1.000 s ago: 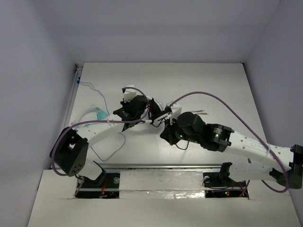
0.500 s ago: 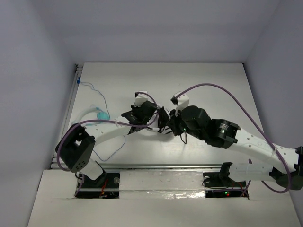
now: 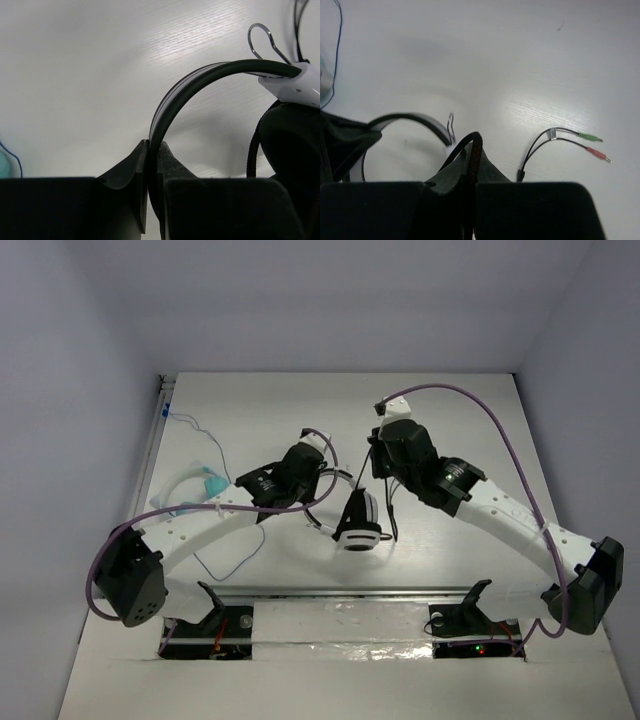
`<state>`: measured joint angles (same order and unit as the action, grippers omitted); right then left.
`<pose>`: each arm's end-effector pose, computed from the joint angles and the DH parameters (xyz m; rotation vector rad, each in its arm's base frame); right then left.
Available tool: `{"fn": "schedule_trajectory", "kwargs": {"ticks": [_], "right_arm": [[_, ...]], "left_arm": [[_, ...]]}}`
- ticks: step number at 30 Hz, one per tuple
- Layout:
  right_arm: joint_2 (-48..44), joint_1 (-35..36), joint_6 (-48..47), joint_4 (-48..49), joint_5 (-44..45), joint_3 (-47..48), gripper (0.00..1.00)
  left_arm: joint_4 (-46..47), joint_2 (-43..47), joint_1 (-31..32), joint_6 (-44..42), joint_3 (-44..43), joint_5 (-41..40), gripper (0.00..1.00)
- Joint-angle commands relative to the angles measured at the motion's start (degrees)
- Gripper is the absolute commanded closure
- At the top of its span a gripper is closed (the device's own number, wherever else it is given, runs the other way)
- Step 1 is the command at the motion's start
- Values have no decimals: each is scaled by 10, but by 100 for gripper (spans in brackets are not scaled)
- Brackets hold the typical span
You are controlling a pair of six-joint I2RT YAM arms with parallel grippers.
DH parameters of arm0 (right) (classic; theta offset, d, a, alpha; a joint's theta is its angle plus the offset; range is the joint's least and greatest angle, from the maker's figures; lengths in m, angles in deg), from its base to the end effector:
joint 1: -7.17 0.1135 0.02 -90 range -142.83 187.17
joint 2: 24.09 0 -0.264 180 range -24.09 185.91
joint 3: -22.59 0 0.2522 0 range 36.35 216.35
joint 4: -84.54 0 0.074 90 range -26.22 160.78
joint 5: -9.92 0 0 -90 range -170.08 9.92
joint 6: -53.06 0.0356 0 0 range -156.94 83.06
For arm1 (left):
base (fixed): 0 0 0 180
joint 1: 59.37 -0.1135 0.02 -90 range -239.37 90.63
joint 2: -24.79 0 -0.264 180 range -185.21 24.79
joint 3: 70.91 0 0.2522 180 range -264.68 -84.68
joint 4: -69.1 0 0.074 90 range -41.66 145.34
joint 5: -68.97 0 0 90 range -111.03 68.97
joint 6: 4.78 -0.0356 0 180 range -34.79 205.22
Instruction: Wrap the headphones
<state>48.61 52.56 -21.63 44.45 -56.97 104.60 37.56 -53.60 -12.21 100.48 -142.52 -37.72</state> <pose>0.2080 0.1910 0.3517 -0.3026 2.0464 0.2275 0.2129 -0.2146 0.2753 0.4574 2.1732 -0.2780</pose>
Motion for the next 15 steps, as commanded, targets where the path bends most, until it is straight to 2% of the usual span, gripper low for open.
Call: {"fn": "schedule_trajectory", "kwargs": {"ticks": [1, 4, 7, 11, 12, 15], "right_arm": [[13, -32, -18, 70, 8, 37, 100], [30, -57, 2, 89, -25, 33, 100], [34, -69, 18, 102, -40, 22, 92], [-15, -102, 60, 144, -88, -29, 89], [-26, -115, 70, 154, -101, -43, 89], [-62, -115, 91, 198, -133, -102, 90]], "left_arm": [[-11, 50, 3, -40, -28, 93, 100], [5, 72, -11, -40, -27, 159, 100], [10, 89, -36, -21, -36, 194, 100], [31, 119, -123, -10, -36, 307, 100], [41, 122, -137, -12, -33, 344, 100], [51, 131, -163, -9, -39, 387, 100]]}}
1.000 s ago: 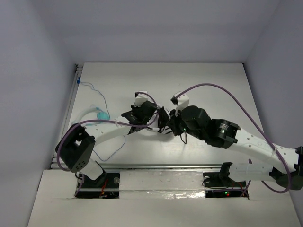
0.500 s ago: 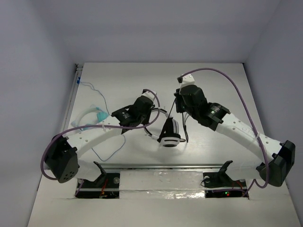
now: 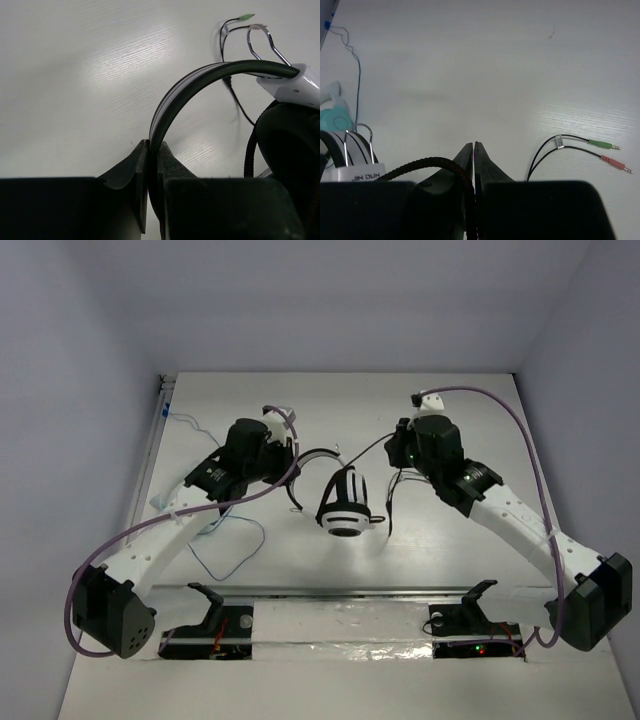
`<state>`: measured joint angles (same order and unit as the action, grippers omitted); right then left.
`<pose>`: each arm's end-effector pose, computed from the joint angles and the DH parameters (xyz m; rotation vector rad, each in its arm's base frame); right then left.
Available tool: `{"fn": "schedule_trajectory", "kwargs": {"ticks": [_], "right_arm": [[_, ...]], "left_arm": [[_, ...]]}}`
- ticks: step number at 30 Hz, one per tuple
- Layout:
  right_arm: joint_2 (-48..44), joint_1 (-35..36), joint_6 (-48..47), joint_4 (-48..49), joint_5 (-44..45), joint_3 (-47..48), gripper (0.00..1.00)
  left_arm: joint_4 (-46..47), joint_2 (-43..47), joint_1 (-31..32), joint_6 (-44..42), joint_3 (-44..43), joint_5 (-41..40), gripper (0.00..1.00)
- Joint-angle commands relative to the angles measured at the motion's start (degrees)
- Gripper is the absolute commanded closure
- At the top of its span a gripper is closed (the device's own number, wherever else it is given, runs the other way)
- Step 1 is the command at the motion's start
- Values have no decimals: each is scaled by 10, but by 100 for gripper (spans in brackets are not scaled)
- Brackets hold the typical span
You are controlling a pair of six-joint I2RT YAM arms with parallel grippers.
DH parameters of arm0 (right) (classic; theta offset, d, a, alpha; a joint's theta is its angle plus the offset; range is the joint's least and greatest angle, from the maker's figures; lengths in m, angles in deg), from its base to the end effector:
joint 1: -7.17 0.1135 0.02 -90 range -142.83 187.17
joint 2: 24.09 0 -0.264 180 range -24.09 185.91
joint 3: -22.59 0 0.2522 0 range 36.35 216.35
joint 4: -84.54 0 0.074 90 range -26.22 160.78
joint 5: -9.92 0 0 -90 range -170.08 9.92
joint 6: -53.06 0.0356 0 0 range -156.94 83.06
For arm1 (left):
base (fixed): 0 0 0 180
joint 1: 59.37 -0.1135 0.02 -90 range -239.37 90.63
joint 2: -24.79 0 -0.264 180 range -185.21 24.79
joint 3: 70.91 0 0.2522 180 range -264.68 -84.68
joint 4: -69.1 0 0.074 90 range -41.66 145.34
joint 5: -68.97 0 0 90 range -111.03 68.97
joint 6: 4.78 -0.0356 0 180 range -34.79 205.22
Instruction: Wrap the headphones
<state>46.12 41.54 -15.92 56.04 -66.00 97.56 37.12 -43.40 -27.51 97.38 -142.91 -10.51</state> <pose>0.2371 0.1517 0.3391 -0.0719 1.9910 0.3852 0.2256 -0.1479 0.3239 0.4772 2.0661 -0.6559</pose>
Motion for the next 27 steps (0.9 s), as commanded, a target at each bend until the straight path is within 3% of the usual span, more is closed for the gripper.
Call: {"fn": "schedule_trajectory", "kwargs": {"ticks": [1, 7, 12, 16, 21, 27], "right_arm": [[-39, -5, 39, 89, -48, -42, 90], [-14, -5, 54, 125, -114, -88, 90], [2, -5, 49, 173, -193, -109, 82], [-7, -5, 51, 224, -243, -146, 82], [21, -5, 110, 377, -358, -245, 78], [74, 6, 140, 464, -382, -281, 75]], "left_arm": [[59, 32, -18, 25, -38, 124, 100], [78, 24, -30, 33, -77, 209, 100], [108, 12, -45, 61, -103, 296, 100], [126, 16, -67, 92, -121, 262, 100], [172, 16, -88, 160, -141, 223, 100], [187, 0, -94, 211, -187, 183, 100]]}}
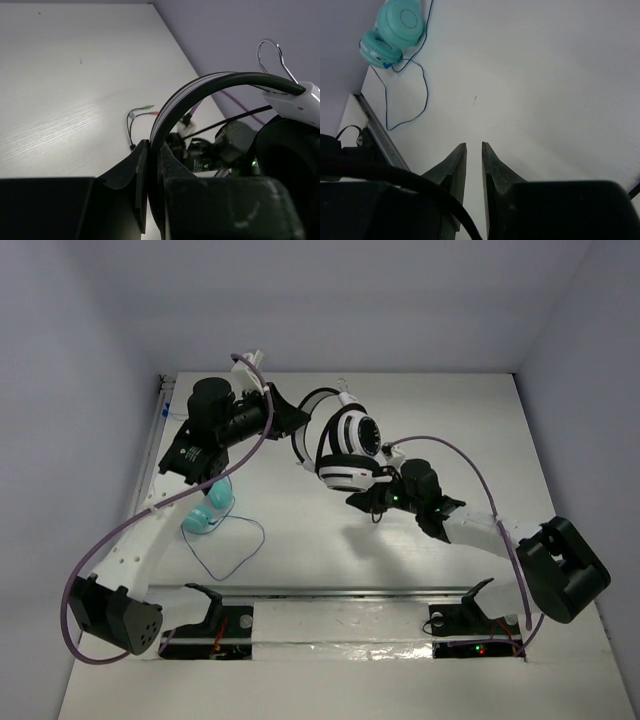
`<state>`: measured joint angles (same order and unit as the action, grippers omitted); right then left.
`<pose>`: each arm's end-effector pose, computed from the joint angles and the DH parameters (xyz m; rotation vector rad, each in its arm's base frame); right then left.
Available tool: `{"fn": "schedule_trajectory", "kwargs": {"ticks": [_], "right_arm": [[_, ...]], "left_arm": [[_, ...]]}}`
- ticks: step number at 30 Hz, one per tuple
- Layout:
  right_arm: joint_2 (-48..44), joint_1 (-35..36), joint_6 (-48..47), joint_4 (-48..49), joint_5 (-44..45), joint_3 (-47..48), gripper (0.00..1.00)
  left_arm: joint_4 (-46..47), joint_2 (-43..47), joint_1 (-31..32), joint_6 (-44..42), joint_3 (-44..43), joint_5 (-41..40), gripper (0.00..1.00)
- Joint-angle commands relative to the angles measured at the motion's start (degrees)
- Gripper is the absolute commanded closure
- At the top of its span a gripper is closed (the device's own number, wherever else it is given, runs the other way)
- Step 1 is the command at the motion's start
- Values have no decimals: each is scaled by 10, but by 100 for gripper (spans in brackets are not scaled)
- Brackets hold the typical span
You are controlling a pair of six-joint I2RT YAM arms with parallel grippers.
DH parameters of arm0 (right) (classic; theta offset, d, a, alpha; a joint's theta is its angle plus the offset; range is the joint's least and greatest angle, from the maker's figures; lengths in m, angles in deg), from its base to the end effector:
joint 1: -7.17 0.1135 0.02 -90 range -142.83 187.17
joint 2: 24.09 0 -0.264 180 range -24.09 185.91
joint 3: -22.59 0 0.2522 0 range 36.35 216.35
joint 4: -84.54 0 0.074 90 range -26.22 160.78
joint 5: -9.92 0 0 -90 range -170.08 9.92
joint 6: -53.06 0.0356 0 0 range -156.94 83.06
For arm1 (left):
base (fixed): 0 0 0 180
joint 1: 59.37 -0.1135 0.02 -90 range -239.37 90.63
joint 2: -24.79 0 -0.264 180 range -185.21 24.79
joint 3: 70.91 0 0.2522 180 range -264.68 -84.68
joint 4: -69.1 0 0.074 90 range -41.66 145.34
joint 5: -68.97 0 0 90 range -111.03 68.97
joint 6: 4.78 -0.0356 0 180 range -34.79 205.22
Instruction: Wrap the headphones
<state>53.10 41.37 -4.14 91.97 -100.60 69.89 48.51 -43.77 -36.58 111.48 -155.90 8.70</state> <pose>0.2240 0.1673 0.2042 -0.2791 2.0910 1.0891 0.2421 -0.1209 0.4230 0.3671 1.7083 -1.0644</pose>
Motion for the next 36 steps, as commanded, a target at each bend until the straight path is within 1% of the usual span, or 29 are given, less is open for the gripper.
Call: {"fn": "schedule_trajectory", "kwargs": {"ticks": [1, 5, 8, 9, 11, 12, 13, 16, 18, 19, 21, 23, 25, 27, 28, 29, 30, 31, 32, 33, 34, 35, 36], "right_arm": [[14, 14, 24, 109, -34, -6, 75], [45, 46, 40, 138, -17, -11, 74], [76, 93, 47, 141, 6, -4, 73], [80, 118, 48, 141, 13, -2, 73], [80, 140, 57, 144, 25, -7, 75], [78, 148, 61, 148, 26, -10, 76], [77, 159, 66, 151, 26, -15, 77], [68, 181, 75, 152, 24, -30, 84], [60, 190, 79, 140, 23, -37, 88], [53, 195, 81, 133, 21, -37, 90], [43, 212, 82, 105, 21, -34, 91], [28, 229, 82, 73, 28, -27, 95], [19, 242, 82, 42, 33, -9, 95], [1, 264, 78, -11, 38, 6, 99], [-5, 273, 75, -36, 43, 29, 100], [-22, 281, 70, -95, 52, 42, 100], [-33, 288, 57, -128, 70, 55, 100], [-44, 300, 49, -159, 82, 69, 100], [-55, 300, 42, -219, 93, 96, 100], [-80, 300, 27, -252, 110, 109, 100], [-91, 300, 18, -278, 117, 124, 100], [-99, 300, -2, -325, 134, 155, 100], [-104, 300, -12, -351, 144, 173, 100]], "left_arm": [[75, -1, -8, 77, -59, -13, 100], [106, -4, -22, 131, -54, -34, 100], [132, -1, -29, 162, -38, -79, 100], [122, -3, -29, 158, -40, -123, 100], [103, -9, -36, 138, -49, -159, 100], [93, -10, -36, 132, -50, -205, 100], [87, -9, -36, 126, -50, -228, 100], [84, -11, -52, 113, -45, -286, 100], [85, -14, -52, 105, -38, -353, 100], [94, -16, -52, 104, -31, -369, 100], [104, -23, -52, 111, -17, -390, 100], [117, -36, -52, 119, -4, -401, 100], [118, -58, -52, 117, 6, -435, 100], [97, -79, -52, 108, 8, -481, 100], [91, -94, -52, 100, 13, -500, 100], [89, -96, -46, 90, 21, -522, 100], [91, -97, -46, 86, 32, -554, 100], [92, -97, -30, 83, 50, -570, 100], [92, -98, -21, 75, 56, -587, 100], [85, -98, -9, 70, 66, -624, 100], [79, -105, 3, 65, 70, -642, 100], [73, -109, 30, 63, 74, -661, 100], [69, -114, 45, 56, 80, -693, 100]]}}
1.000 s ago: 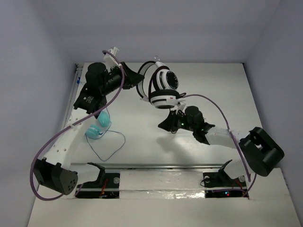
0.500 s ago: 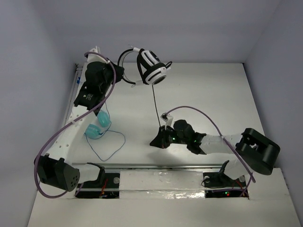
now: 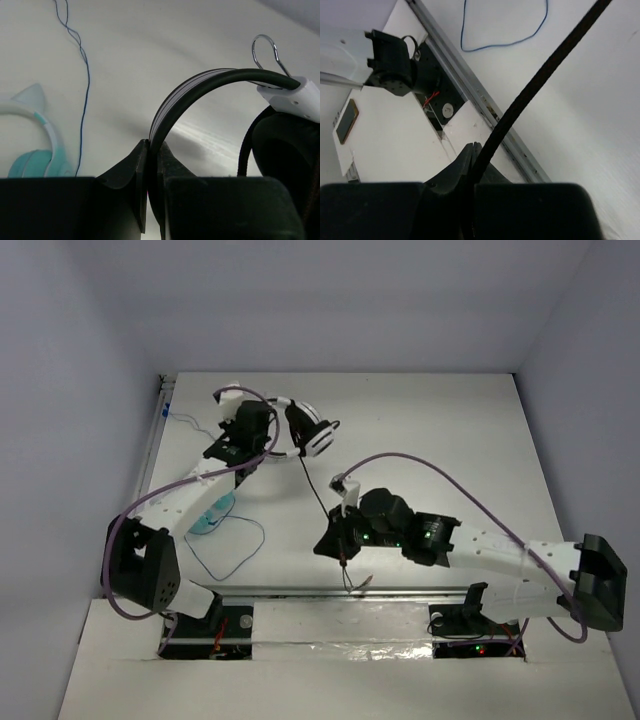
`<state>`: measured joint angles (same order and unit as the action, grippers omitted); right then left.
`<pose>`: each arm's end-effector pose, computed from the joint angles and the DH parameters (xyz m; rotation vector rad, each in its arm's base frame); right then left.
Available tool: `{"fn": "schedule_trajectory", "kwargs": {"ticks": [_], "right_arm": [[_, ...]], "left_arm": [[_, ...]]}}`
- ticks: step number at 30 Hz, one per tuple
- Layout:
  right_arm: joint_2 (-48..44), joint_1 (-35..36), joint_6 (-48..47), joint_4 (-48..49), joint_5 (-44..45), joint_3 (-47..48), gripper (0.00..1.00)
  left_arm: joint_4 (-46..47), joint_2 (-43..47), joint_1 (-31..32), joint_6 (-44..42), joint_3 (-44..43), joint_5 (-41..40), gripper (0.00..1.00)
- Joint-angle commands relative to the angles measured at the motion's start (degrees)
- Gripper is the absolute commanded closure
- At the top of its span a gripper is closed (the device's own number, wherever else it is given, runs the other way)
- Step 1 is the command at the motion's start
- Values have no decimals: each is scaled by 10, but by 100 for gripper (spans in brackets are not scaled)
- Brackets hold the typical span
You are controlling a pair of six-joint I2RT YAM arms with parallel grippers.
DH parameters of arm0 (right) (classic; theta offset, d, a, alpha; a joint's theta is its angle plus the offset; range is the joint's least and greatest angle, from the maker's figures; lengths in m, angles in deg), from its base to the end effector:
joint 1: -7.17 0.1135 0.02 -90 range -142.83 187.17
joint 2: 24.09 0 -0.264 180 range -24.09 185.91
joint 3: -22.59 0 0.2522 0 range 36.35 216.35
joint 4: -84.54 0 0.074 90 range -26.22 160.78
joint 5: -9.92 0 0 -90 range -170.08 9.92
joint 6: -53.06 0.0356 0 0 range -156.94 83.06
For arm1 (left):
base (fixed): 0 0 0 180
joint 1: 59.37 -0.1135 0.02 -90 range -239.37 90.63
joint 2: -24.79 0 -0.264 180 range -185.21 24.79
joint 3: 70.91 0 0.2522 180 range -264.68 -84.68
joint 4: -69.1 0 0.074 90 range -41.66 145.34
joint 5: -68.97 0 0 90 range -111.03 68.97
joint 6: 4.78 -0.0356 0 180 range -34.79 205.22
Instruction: Wrap the headphones
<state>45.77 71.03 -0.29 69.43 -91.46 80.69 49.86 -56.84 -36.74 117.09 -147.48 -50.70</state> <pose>0.1140 0.2483 0.2607 -0.6741 2.1900 1.2261 0.3099 -0.1101 0.3093 -0.4795 1.8779 -0.1150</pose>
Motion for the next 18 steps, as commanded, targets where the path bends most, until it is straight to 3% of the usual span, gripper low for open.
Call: {"fn": "schedule_trajectory", "kwargs": {"ticks": [1, 5, 11, 18], "right_arm": [[-27, 3, -64, -152, 66, 88, 100], [-6, 3, -117, -262, 168, 177, 100], [13, -3, -185, -310, 267, 267, 100], [20, -58, -230, -313, 326, 283, 100]], "left_arm": [[41, 5, 60, 0, 10, -113, 100], [21, -16, 112, 5, 48, -131, 100], [-17, -9, 183, -5, 97, -113, 100], [-40, 66, 208, -40, 146, 4, 100]]}}
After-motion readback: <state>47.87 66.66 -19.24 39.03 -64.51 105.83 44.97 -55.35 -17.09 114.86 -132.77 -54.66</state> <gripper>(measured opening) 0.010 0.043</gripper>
